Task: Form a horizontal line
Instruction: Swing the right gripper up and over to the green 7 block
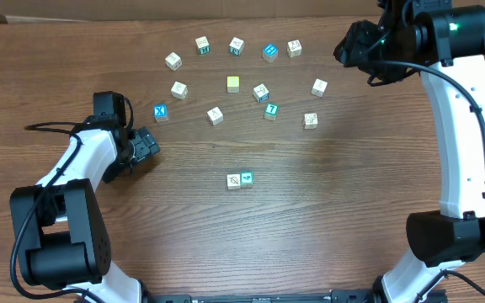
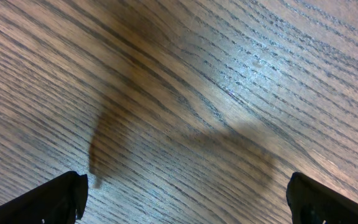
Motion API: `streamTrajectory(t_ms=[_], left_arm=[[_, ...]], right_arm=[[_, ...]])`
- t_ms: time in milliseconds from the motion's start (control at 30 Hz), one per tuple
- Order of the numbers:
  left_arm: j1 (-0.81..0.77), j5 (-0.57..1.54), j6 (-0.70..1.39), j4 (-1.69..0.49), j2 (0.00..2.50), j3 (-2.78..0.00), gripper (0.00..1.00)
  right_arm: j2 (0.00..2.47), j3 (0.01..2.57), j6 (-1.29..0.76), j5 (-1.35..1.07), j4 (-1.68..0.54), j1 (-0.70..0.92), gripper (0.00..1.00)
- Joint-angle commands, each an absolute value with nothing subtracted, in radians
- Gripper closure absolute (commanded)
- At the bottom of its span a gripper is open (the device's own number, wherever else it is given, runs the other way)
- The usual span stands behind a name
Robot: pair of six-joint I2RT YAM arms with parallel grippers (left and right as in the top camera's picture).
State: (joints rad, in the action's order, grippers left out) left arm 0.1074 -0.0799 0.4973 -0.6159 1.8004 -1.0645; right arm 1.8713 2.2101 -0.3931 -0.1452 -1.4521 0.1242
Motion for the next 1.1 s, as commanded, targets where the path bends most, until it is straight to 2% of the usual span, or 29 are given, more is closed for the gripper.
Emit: streamTrajectory(t_ms=[0,400,633,1067], left_arm=[[0.111,-0.086,0.494,-0.616,1.812,-1.061,0.00],[0.111,-0.085,0.494,-0.616,1.812,-1.061,0.00],[0.112,-0.086,0.494,-0.616,1.812,-1.061,0.00],[0.112,-0.086,0.494,-0.616,1.812,-1.061,0.00]], right_arm=[[1.858,2.203,-0.420,-0.135,-1.454,0.130,0.39],[1.865,2.198,-0.424,-0.064,-1.412,0.231,0.32],[1.893,2.197,-0.476,0.109,-1.363,0.352,0.30],[2.125,2.188,-0.495,0.128,-1.348,0.399,0.30]])
